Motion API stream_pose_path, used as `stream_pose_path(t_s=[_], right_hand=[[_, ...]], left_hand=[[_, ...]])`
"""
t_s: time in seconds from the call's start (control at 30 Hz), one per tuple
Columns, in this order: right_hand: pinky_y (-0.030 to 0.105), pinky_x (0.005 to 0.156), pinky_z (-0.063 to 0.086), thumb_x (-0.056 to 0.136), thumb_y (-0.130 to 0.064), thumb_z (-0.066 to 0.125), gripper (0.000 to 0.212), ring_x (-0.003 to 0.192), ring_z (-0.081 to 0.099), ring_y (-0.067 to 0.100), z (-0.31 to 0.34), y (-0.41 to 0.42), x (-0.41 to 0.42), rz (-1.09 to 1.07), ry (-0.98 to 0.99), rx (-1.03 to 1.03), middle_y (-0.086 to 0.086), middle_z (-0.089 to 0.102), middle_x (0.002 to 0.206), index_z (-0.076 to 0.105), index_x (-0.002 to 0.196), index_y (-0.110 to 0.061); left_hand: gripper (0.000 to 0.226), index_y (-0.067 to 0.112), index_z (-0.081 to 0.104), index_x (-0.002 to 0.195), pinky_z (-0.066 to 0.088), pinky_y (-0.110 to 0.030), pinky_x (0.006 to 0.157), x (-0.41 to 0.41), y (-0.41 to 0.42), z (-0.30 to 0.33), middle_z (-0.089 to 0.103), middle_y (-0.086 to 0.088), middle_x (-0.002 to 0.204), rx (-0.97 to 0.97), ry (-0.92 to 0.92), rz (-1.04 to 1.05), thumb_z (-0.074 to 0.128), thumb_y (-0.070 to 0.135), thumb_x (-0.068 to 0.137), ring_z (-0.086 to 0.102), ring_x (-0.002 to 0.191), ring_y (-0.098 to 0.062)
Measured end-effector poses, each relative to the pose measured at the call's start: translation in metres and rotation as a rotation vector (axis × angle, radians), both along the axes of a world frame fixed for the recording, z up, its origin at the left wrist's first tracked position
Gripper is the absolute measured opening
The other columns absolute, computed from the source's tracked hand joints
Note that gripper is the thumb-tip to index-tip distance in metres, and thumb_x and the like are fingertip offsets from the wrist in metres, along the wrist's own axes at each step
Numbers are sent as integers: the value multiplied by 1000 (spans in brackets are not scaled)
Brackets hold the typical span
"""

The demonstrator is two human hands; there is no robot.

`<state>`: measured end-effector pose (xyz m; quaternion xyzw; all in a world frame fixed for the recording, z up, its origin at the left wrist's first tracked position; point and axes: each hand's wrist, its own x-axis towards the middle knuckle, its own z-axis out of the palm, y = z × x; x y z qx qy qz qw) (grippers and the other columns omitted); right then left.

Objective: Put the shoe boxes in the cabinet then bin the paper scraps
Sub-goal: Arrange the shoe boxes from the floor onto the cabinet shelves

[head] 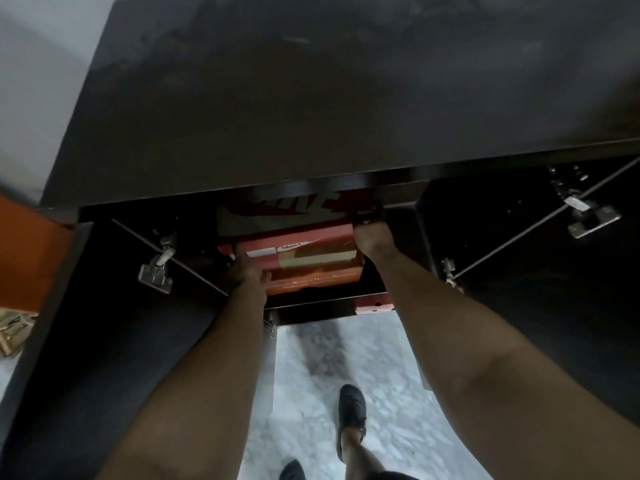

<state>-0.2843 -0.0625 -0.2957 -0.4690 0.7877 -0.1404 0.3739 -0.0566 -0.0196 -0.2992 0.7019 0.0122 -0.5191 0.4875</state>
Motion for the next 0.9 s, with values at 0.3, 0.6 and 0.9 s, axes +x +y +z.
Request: stream_pose_path(t_s=[0.3,0.6,0.9], right_hand=[[46,115,38,97,-62,52,87,139,48,42,14,156,-22,-356,-162,-59,23,47,152,16,162,-17],[42,107,44,87,-65,66,87,134,54,41,41,416,-84,-753,-114,-120,20,57,144,36,152,-15],[50,120,32,93,-64,58,95,148,36,41,60,664,-166,-1299,-28,-112,22,33,162,16,163,-14]], left_hand=[[33,14,59,118,56,-42,80,-41,103,26,61,-4,101,73,-94,-700,60,40,97,62,96,-22],[24,18,66,108,53,-35,74,-160,257,53,61,-4,92,-69,-233,-1526,64,37,94,59,85,-24],[18,22,60,85,52,-39,84,-320,435,86,61,-9,106,-264,-230,-2189,64,37,94,62,100,-29]])
